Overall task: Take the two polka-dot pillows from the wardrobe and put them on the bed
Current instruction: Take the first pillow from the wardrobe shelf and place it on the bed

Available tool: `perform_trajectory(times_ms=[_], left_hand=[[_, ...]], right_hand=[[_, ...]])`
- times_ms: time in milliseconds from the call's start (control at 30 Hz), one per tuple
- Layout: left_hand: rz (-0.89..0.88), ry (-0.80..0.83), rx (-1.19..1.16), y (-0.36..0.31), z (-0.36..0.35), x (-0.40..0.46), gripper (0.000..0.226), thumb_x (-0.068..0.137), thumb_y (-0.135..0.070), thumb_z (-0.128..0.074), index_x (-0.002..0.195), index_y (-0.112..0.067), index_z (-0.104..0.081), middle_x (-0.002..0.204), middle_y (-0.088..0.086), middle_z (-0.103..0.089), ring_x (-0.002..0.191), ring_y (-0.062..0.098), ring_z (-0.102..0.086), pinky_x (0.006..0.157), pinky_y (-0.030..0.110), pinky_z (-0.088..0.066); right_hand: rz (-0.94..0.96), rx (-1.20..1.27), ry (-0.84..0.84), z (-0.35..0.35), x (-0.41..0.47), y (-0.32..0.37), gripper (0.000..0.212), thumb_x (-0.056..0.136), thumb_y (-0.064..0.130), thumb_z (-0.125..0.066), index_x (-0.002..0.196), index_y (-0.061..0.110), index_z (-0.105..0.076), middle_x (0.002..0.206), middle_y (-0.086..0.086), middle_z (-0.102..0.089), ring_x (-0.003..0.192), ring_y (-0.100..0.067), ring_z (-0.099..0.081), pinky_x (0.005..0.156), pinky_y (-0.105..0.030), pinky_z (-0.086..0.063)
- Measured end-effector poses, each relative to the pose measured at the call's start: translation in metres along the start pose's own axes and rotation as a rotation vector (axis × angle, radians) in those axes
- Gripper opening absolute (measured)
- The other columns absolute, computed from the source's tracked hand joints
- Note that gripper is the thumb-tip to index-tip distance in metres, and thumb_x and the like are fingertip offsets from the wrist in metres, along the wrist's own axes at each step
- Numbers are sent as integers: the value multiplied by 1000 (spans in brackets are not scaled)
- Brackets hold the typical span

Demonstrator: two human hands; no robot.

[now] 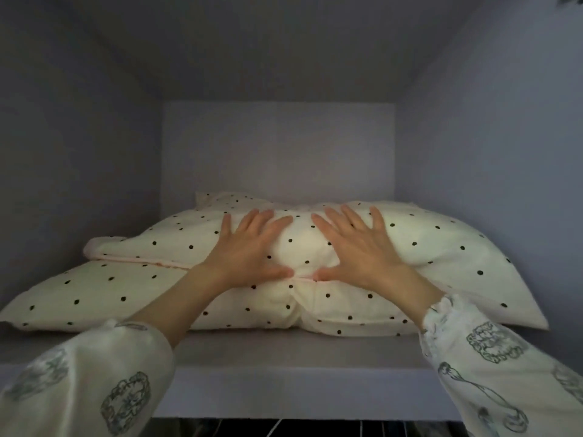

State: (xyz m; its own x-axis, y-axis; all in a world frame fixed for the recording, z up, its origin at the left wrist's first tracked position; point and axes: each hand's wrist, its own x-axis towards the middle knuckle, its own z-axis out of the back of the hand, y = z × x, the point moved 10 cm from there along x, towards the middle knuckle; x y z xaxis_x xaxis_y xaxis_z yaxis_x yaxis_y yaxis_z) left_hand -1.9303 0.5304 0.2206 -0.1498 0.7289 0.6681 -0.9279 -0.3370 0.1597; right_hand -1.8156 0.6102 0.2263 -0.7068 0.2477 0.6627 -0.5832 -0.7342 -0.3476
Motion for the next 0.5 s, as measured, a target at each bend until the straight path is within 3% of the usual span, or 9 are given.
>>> perform_trajectory(times_ms=[167, 300, 367, 500], left_hand=[[12, -162, 41, 9, 15, 26, 79, 74, -67, -53, 140, -32, -29, 142, -3, -39, 131, 20, -34, 110, 46, -22], [-15, -234, 76, 6, 12, 26, 61, 86, -56, -43, 139, -27, -32, 138, -2, -44, 127, 21, -39, 106, 41, -28], [-11, -274, 49, 5, 13, 25, 57, 89, -54, -41, 138, -26, -34, 136, -3, -46, 125, 20, -40, 106, 40, -27], [-65, -303, -39, 4, 21, 31, 54, 90, -54, -38, 136, -26, -36, 134, -3, -47, 124, 20, -42, 107, 42, -27]], right_hand=[[16, -94, -56, 4, 20, -8, 89, 77, 62, -55, 144, 22, -12, 145, -4, -33, 131, -25, -32, 104, -57, -23], [40, -41, 93, -5, 34, 2, 78, 79, 44, -62, 140, 19, -21, 140, -5, -36, 127, -29, -35, 102, -60, -26], [27, 72, 138, -2, 38, -6, 79, 76, 44, -65, 140, 24, -23, 141, -2, -37, 128, -27, -35, 103, -54, -27], [-18, 161, -17, 19, 44, -26, 67, 79, 51, -60, 136, 31, -33, 138, 3, -44, 123, -24, -43, 94, -41, -33]])
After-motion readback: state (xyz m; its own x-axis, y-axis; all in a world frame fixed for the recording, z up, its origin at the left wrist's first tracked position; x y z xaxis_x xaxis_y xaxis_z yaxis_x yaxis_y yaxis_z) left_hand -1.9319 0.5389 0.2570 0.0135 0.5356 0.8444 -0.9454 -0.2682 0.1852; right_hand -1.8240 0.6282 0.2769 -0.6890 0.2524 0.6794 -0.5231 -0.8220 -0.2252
